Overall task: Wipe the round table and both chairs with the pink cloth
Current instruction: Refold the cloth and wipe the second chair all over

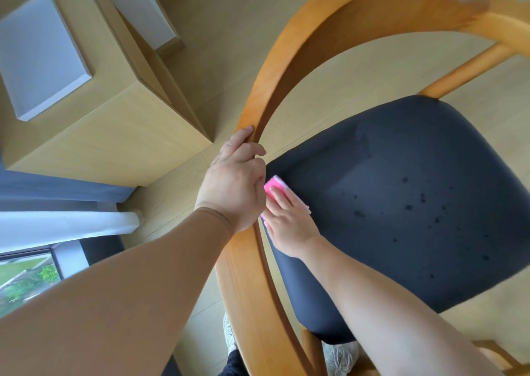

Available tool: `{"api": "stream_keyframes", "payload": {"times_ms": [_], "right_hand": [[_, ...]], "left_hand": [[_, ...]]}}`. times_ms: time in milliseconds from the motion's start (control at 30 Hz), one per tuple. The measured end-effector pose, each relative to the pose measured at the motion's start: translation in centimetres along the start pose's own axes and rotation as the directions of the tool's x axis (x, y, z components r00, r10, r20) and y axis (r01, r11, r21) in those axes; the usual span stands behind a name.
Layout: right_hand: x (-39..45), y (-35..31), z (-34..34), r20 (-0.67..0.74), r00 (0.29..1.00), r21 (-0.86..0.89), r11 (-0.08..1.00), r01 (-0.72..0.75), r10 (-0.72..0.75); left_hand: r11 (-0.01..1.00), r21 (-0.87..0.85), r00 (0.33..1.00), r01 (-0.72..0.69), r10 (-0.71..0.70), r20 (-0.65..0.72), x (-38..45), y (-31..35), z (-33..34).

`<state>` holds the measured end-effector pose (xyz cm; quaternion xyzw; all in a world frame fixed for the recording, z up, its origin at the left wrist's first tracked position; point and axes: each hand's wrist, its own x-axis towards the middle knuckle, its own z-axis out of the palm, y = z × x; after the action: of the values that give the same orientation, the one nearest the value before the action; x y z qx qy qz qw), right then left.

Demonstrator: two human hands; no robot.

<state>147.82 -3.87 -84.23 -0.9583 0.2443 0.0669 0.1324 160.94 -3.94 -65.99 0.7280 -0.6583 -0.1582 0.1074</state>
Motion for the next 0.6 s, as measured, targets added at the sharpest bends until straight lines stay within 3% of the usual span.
{"api": "stream_keyframes", "payload": {"times_ms": [367, 600], "right_hand": [[-3.6, 1.3, 0.4, -0.055, 0.996, 0.022, 0.997, 0.070, -0.069], [-7.1, 9.0, 0.0, -0.004, 0.987, -0.074, 0.985, -0.158, 0.158]], "left_hand": [[0.999, 0.016, 0.998, -0.051, 0.052, -0.042, -0.2, -0.2, 0.3], [0.958, 0.139, 0.968, -0.251, 0.251, 0.014, 0.1, -0.8, 0.5]]}}
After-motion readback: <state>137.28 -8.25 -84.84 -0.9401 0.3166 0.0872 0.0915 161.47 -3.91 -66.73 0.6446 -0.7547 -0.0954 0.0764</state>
